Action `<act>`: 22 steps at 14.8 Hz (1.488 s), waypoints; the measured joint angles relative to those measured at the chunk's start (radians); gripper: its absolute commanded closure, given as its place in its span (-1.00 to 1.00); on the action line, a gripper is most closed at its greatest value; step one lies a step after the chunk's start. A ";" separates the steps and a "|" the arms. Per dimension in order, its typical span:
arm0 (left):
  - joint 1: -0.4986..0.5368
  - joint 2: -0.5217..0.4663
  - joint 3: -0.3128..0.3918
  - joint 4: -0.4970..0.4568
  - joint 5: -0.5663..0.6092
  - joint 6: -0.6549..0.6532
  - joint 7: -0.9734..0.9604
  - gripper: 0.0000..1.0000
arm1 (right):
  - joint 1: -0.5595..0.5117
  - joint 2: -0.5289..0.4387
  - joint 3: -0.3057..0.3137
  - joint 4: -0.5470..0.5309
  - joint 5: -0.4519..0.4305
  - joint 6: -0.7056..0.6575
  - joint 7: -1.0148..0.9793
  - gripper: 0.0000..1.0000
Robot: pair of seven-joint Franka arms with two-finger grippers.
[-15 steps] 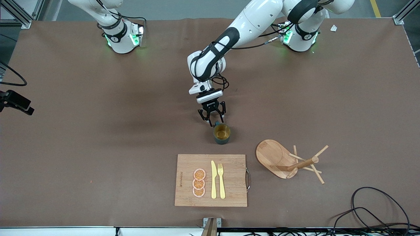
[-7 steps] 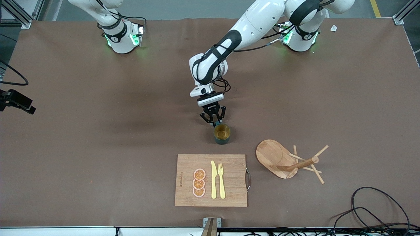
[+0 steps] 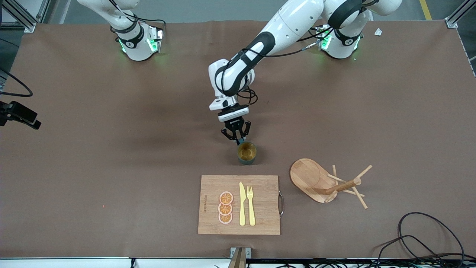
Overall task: Pass cup and hang on rack
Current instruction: 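Close the left gripper on the mug handle, then lift the mug with the left gripper toward the wooden rack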
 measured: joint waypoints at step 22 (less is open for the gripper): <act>0.545 -0.273 -0.068 0.218 -1.565 -0.036 0.694 0.99 | 0.002 0.000 0.001 0.002 0.000 -0.001 0.000 -1.00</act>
